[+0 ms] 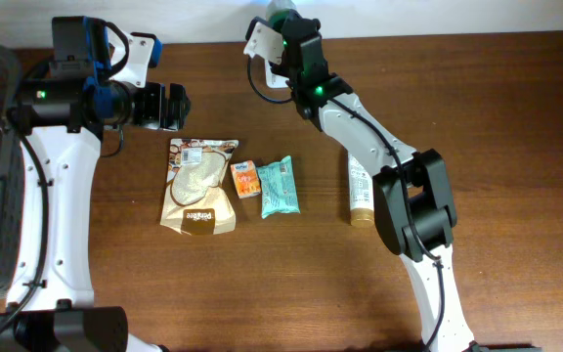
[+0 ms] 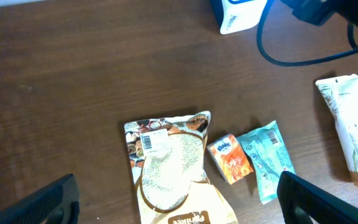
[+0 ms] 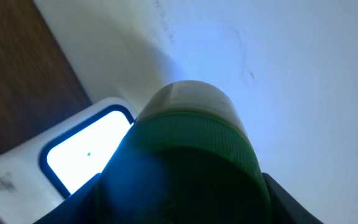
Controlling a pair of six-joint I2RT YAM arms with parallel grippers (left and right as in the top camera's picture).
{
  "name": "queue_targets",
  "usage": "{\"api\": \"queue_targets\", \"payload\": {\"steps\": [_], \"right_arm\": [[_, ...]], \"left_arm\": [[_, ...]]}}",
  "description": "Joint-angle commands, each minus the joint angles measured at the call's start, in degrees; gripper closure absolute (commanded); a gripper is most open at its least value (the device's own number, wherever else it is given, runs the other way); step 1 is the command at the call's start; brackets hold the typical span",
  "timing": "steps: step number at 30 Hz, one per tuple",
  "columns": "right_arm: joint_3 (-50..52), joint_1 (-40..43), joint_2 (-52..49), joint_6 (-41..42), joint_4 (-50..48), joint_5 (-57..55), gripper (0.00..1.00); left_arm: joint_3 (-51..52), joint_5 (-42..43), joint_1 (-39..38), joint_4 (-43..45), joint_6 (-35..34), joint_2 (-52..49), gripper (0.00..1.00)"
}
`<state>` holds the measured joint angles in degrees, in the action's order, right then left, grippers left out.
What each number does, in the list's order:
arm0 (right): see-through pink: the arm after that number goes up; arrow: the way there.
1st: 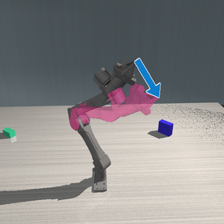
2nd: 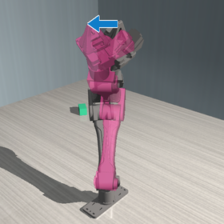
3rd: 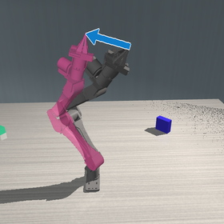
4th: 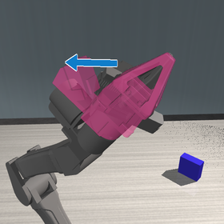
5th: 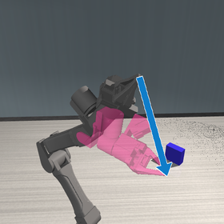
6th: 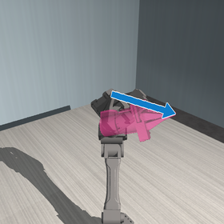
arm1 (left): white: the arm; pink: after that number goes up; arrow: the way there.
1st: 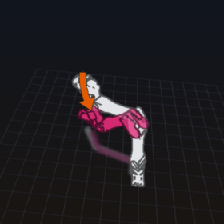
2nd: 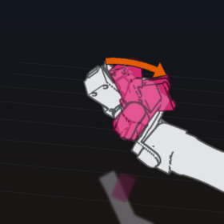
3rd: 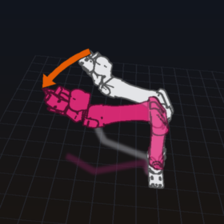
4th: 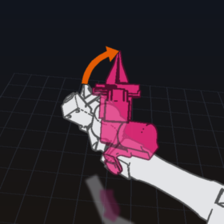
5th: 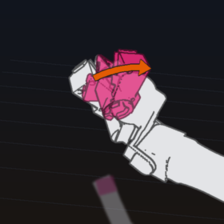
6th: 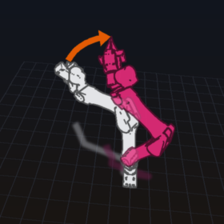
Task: Scan the item barcode
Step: 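Lift the jar and hold it up to the white scanner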
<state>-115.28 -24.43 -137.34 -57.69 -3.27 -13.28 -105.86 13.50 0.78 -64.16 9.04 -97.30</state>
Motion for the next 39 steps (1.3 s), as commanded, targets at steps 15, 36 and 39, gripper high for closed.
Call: {"api": "queue_targets", "payload": {"steps": [15,36,39], "right_arm": [[-1.1,0.0,1.0,-6.5,-3.0,-1.8,0.54],[-1.1,0.1,28.7,46.3,46.9,15.2,0.54],[-1.1,0.1,29.5,50.3,56.8,16.4,0.54]], "left_arm": [[-0.2,0.2,0.2,0.0,0.9,-0.2,0.01],[-0.2,0.2,0.2,0.0,0.9,-0.2,0.01],[-0.2,0.2,0.2,0.0,0.9,-0.2,0.01]]}}
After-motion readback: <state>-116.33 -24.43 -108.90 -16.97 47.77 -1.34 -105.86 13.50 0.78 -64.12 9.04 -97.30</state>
